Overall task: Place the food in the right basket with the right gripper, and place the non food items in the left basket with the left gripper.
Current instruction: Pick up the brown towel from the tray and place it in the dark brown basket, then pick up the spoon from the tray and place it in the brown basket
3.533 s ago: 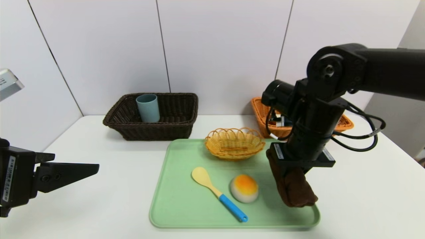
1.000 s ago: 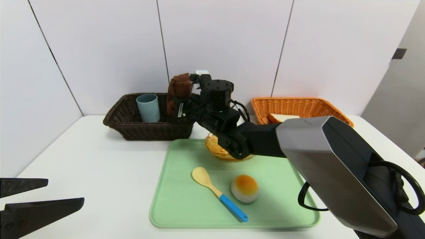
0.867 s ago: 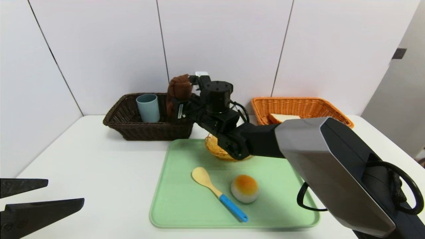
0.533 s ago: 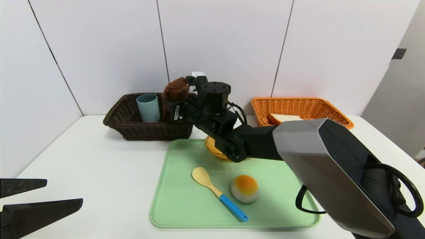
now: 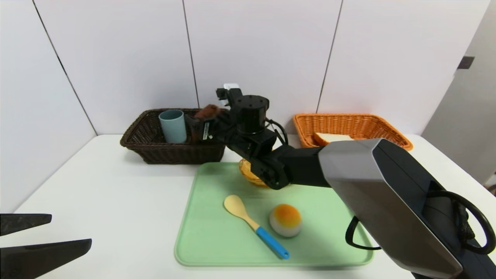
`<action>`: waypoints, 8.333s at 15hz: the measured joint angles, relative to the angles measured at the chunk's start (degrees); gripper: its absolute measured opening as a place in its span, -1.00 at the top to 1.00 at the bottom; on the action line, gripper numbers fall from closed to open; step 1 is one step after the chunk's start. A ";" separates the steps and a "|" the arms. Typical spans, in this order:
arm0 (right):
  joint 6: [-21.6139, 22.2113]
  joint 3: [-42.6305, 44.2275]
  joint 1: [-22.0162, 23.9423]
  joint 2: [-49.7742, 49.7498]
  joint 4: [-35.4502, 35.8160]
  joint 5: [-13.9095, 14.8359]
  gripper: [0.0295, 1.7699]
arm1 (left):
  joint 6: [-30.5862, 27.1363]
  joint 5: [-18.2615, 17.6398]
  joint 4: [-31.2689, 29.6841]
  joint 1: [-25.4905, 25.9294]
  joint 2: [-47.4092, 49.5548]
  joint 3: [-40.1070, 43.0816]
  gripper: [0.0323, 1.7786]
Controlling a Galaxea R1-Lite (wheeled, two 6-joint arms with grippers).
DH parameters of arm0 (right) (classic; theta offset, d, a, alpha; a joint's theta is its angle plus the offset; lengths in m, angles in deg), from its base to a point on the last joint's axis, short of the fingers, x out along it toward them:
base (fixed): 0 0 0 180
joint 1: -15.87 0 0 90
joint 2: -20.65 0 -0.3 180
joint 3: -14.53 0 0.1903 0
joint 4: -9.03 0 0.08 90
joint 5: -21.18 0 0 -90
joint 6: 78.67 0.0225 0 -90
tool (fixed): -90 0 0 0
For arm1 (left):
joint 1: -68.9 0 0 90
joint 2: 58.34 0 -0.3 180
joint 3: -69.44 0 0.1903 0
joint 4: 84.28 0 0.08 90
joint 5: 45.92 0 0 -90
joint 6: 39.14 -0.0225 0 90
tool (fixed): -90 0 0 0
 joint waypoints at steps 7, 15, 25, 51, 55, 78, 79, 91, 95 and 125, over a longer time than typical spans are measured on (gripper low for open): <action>0.09 0.00 -0.20 -0.30 -0.17 0.12 -0.83 | -1.54 -0.13 -0.24 0.00 1.38 1.10 -0.90; 0.24 0.00 0.63 -16.53 -17.54 0.74 -0.89 | 6.95 -2.84 -1.46 0.00 -5.23 -12.17 -0.90; 19.08 -0.44 13.14 -37.73 -78.52 2.40 -0.91 | 31.67 -2.61 19.74 -5.10 -34.89 -45.51 -0.90; 28.04 -14.17 16.45 -42.50 -89.80 2.77 -0.92 | 37.10 6.52 22.42 -21.53 -61.66 -54.58 -0.90; 28.17 -14.41 17.14 -42.36 -89.83 2.95 -0.92 | 43.89 6.14 21.50 -19.52 -64.85 -54.61 -0.90; 28.12 -16.70 19.04 -43.67 -89.69 3.19 -0.93 | 59.79 -6.00 25.14 -15.47 -72.44 -54.50 -0.90; 28.15 -16.74 19.26 -43.67 -89.64 3.21 -0.93 | 59.76 -6.01 25.17 -15.47 -72.63 -54.53 -0.90; 28.12 -16.96 19.81 -43.47 -89.63 3.04 -0.93 | 57.16 -5.56 26.71 -15.41 -74.78 -54.83 -0.90; 28.12 -16.96 19.79 -43.30 -89.63 3.04 -0.93 | 56.24 -5.51 26.69 -15.36 -75.08 -54.83 -0.90; 28.11 -17.25 18.32 -44.37 -89.36 3.43 -0.93 | 47.49 -0.05 28.95 -15.69 -77.42 -55.33 -0.36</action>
